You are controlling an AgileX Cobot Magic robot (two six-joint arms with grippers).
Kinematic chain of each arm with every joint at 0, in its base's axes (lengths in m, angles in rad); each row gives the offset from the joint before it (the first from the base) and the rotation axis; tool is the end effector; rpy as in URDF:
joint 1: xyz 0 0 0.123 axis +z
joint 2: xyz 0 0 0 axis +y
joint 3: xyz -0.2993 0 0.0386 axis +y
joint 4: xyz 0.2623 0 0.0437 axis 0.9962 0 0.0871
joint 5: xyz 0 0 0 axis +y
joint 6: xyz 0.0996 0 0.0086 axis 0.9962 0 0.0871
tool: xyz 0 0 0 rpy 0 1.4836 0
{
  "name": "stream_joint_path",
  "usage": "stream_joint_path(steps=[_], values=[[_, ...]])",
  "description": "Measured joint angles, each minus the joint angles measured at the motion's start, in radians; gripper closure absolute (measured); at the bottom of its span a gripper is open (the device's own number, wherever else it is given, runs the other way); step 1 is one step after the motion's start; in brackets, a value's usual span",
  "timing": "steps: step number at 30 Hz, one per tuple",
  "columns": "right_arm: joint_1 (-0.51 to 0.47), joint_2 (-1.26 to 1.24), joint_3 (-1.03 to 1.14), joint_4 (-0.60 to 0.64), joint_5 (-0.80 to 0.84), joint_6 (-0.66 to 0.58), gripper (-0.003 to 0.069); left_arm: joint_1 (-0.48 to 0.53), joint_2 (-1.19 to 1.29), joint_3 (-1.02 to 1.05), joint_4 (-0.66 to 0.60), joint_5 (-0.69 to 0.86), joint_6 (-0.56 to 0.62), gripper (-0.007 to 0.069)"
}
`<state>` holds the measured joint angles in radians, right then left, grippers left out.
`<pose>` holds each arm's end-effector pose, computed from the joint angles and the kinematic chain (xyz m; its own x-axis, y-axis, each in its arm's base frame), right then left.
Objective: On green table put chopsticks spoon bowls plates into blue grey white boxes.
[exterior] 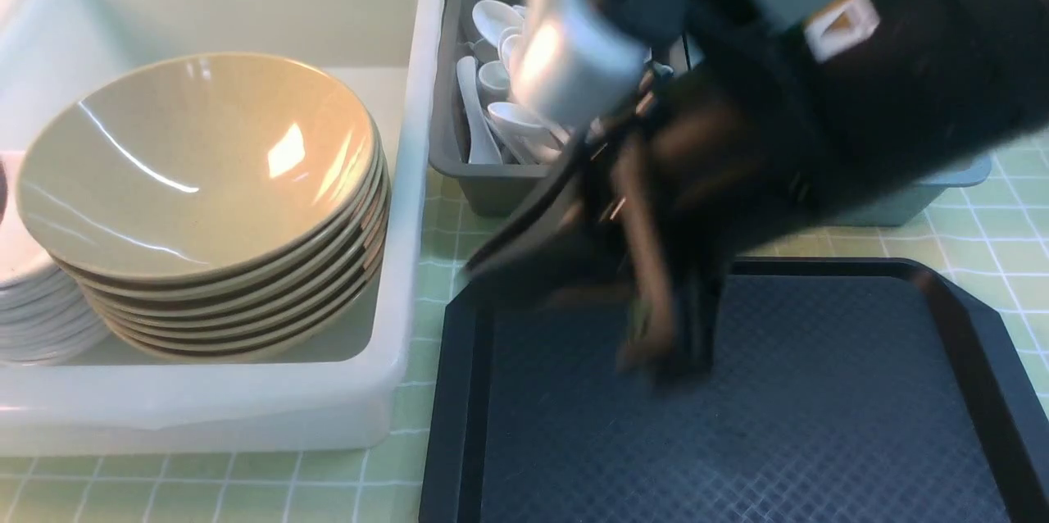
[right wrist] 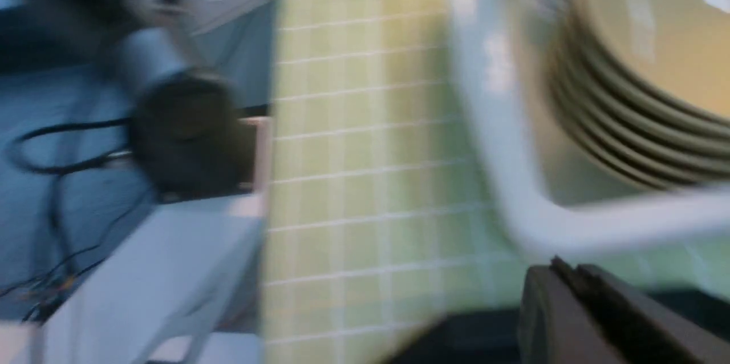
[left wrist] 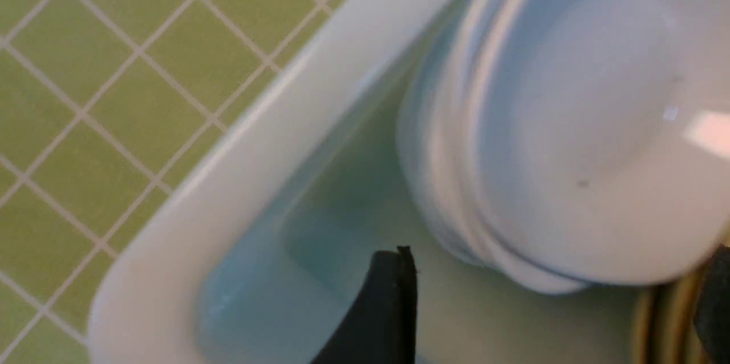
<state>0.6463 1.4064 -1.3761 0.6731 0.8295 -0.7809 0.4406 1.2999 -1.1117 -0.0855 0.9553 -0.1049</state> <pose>0.2303 0.2314 0.4065 -0.2292 -0.4878 -0.8423 -0.9300 0.3653 0.0415 0.2491 0.1097 0.3288 -0.7167 -0.5075 -0.4784 -0.5106 0.8491 -0.1358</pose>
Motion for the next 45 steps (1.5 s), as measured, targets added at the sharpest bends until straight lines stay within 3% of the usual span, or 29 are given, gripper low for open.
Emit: stream_joint_path(steps=[2,5,7,9,10,11,12,15,17,19,22,26,30,45], values=[[-0.064,0.0,0.0,-0.015,0.001,0.052,0.0612,-0.064,-0.048,-0.008,-0.022,0.0,0.037,-0.0038],[-0.212,-0.016,0.012,-0.032,0.009,0.141,0.0612,-0.275,-0.147,-0.009,-0.086,0.007,0.126,-0.0013],[-0.258,-0.045,0.04,-0.039,0.002,0.161,0.0612,-0.378,-0.184,-0.006,-0.097,0.014,0.16,0.0022],[-0.316,-0.117,0.11,-0.072,-0.02,0.201,0.0612,-0.506,-0.232,0.023,-0.102,0.02,0.182,0.0096],[-0.321,-0.131,0.125,-0.081,-0.026,0.214,0.0612,-0.523,-0.24,0.03,-0.102,0.021,0.184,0.0111],[-0.336,-0.202,0.191,-0.125,-0.06,0.251,0.0612,-0.584,-0.28,0.066,-0.103,0.026,0.19,0.0187],[-0.336,-0.202,0.2,-0.125,-0.065,0.251,0.0612,-0.591,-0.285,0.071,-0.103,0.026,0.19,0.0187],[-0.341,-0.389,0.401,-0.203,-0.196,0.29,0.0612,-0.688,-0.399,0.169,-0.103,0.01,0.177,0.038],[-0.341,-0.457,0.471,-0.207,-0.246,0.29,0.0612,-0.703,-0.439,0.192,-0.103,0.003,0.164,0.0433],[-0.341,-0.591,0.598,-0.207,-0.342,0.29,0.0612,-0.719,-0.547,0.246,-0.104,-0.004,0.119,0.055],[-0.341,-0.792,0.773,-0.208,-0.487,0.293,0.0612,-0.722,-0.71,0.323,-0.105,-0.007,0.069,0.0615],[-0.341,-0.939,0.9,-0.206,-0.573,0.326,0.0612,-0.723,-0.863,0.429,-0.136,-0.036,0.027,0.0626],[-0.341,-1.115,1.042,-0.203,-0.634,0.366,0.0611,-0.724,-1.021,0.593,-0.247,-0.111,0.003,0.0626],[-0.341,-1.193,1.106,-0.203,-0.645,0.389,0.0601,-0.724,-1.124,0.814,-0.319,-0.178,-0.002,0.0626]])
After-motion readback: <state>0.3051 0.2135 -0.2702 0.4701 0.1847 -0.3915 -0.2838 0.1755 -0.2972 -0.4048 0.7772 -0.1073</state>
